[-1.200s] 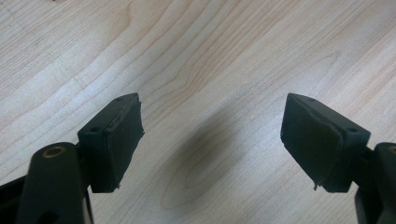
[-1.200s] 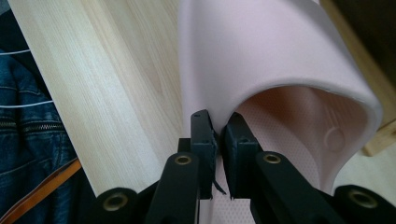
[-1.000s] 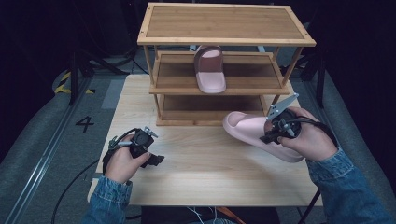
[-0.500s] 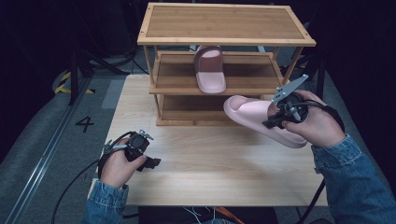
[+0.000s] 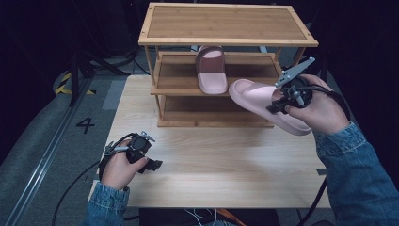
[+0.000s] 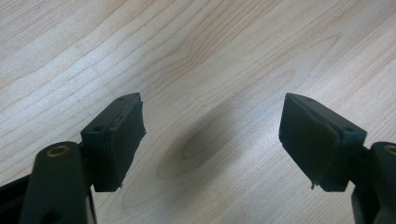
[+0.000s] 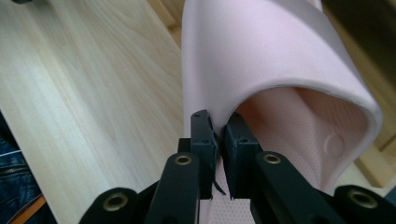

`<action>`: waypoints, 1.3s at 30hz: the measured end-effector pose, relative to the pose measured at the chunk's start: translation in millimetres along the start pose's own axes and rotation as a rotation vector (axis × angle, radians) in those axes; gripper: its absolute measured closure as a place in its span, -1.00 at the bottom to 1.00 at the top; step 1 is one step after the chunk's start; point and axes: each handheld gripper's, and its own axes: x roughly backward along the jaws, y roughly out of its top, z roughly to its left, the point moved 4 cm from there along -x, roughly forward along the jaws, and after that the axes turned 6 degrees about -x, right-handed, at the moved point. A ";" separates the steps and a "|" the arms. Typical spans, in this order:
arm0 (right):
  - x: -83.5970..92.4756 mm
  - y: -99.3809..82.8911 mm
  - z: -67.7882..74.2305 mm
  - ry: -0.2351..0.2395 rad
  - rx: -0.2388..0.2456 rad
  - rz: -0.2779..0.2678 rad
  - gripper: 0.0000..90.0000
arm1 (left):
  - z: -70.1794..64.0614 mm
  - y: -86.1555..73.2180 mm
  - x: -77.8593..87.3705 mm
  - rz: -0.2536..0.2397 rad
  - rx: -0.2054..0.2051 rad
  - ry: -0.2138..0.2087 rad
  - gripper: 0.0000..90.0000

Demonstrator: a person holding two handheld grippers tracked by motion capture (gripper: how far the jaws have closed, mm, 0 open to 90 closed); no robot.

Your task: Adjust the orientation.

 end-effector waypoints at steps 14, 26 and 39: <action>0.2 13.7 -29.8 -0.087 -0.043 -0.014 0.88 | 0.0 0.4 -2.3 0.007 -0.011 -0.002 -0.50; -20.0 29.4 -49.4 -0.198 -0.095 -0.049 0.87 | -1.9 1.6 -4.6 0.011 -0.002 -0.013 -0.50; -47.2 42.6 -62.0 -0.230 -0.046 -0.043 0.87 | 0.1 7.8 -6.8 0.007 -0.013 -0.026 -0.50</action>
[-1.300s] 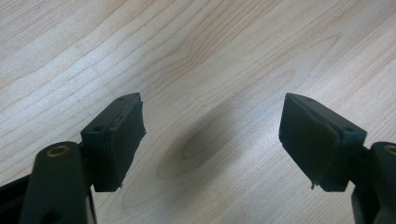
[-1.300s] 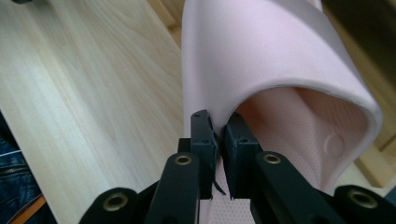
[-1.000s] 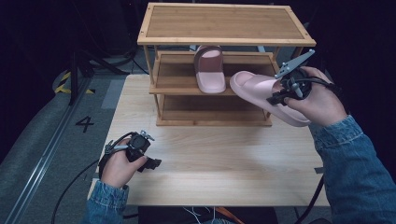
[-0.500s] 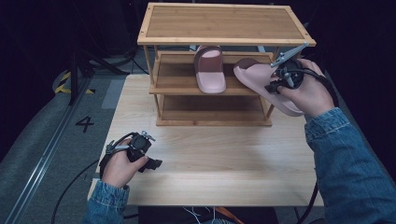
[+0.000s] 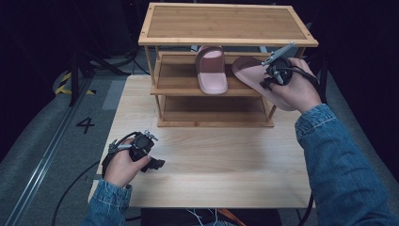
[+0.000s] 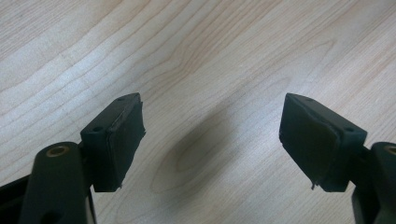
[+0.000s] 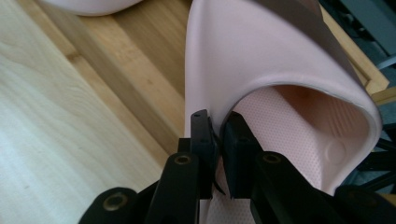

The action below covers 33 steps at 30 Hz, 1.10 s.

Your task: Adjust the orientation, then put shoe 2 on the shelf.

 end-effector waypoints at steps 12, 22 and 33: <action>-12.1 7.6 -4.8 -0.051 -0.013 -0.080 0.75 | -0.3 6.7 -2.9 0.002 -0.014 -0.012 -0.50; 22.7 -8.6 -3.6 -0.022 -0.112 -0.167 0.48 | 2.6 15.7 -5.1 0.009 -0.024 -0.022 -0.50; 59.9 -52.8 -22.9 -0.052 -0.227 -0.164 0.49 | 2.9 28.1 -9.0 0.014 -0.044 -0.036 -0.51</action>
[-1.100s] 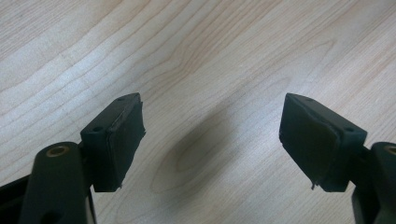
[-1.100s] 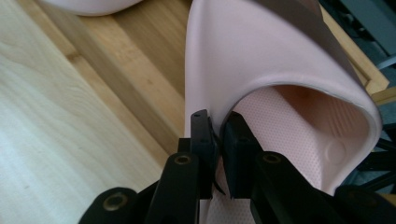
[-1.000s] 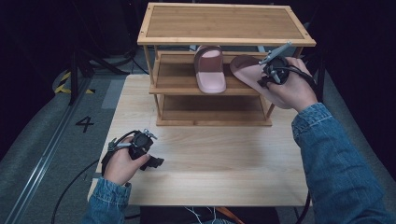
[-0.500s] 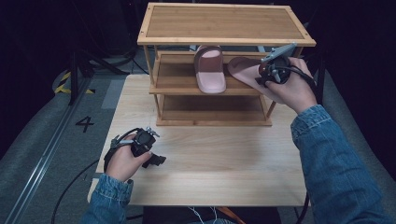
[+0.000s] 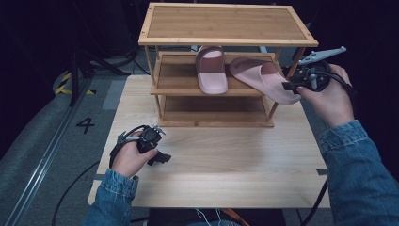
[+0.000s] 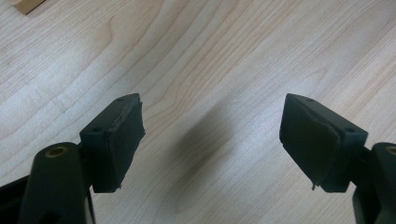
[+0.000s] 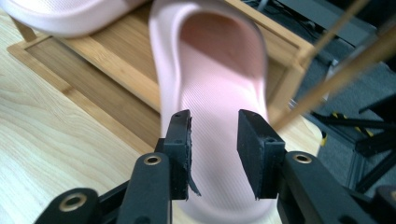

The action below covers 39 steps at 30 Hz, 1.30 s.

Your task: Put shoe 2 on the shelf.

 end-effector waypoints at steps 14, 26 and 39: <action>11.3 -42.4 -35.2 -0.061 -0.084 0.086 0.60 | 1.6 2.9 -2.3 0.016 0.004 -0.001 -0.51; -7.5 -59.0 -37.3 -0.060 -0.082 0.163 0.83 | 1.7 3.1 -2.3 0.014 0.002 -0.001 -0.51; -12.7 -56.9 -21.5 -0.022 -0.069 0.144 0.85 | 0.9 3.2 -2.5 0.017 -0.009 0.007 -0.51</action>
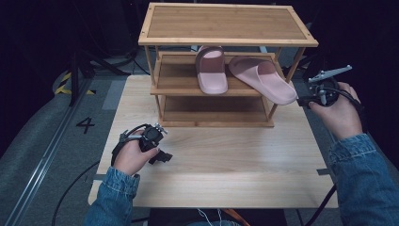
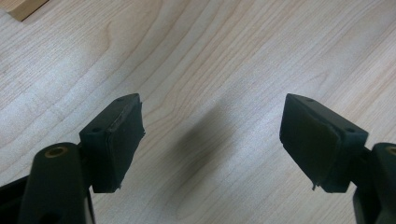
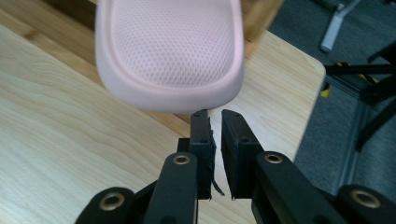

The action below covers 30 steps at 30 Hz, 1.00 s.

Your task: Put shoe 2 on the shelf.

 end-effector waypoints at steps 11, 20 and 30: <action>-8.1 13.7 28.7 0.053 0.064 -0.021 0.83 | -0.7 -1.8 -0.8 0.003 0.004 -0.006 -0.51; -15.2 22.9 42.5 0.074 0.087 -0.033 0.83 | -1.4 -3.1 -0.7 0.003 0.013 -0.009 -0.51; -19.3 29.5 54.7 0.107 0.117 -0.043 0.81 | -0.8 -7.5 0.8 0.003 0.011 -0.002 -0.51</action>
